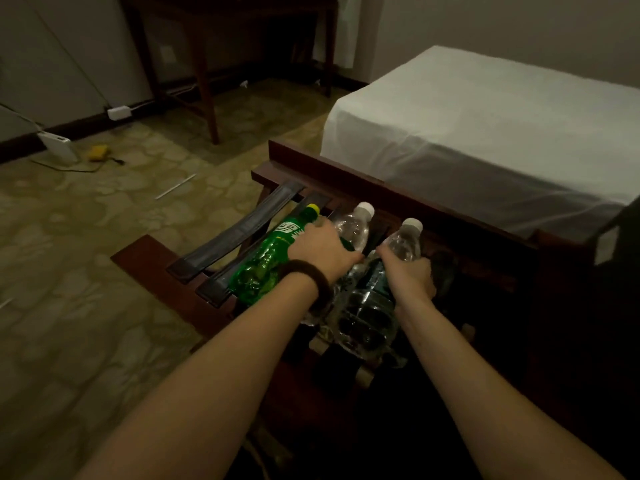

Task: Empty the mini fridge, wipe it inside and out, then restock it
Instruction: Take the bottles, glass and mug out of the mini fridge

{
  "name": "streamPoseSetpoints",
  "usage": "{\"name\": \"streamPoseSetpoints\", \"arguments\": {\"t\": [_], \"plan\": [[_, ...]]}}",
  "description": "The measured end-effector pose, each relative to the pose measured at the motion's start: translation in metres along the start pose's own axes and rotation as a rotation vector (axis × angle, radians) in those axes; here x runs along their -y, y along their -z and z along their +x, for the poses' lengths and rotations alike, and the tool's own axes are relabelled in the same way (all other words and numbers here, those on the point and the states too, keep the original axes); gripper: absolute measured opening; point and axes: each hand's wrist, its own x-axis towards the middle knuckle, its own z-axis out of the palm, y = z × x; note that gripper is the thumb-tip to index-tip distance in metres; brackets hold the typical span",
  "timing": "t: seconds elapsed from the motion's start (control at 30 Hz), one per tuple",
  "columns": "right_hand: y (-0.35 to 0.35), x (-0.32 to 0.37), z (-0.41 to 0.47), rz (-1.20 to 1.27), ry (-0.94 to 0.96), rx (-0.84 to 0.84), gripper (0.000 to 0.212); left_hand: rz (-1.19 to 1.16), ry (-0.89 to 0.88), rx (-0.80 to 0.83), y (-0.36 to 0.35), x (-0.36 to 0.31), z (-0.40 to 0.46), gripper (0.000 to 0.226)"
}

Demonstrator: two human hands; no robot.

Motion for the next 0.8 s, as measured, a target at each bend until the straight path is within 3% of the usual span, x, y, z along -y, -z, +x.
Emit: {"name": "streamPoseSetpoints", "arguments": {"t": [0.13,0.33,0.53,0.8], "plan": [[0.000,0.003,-0.001,-0.196,0.088,-0.031,0.082,0.171,-0.055,0.044,-0.007,-0.008,0.005,0.073],[0.006,0.001,-0.005,-0.270,0.170,0.073,0.081,0.163,-0.089,0.052,0.005,-0.009,-0.002,0.060],[0.020,0.000,-0.024,-0.221,0.232,0.136,0.074,0.177,-0.143,-0.024,0.023,-0.014,-0.031,0.059],[0.073,0.007,-0.071,-0.197,0.318,0.125,0.080,0.032,-0.219,-0.164,0.055,-0.027,-0.085,0.052]]}}
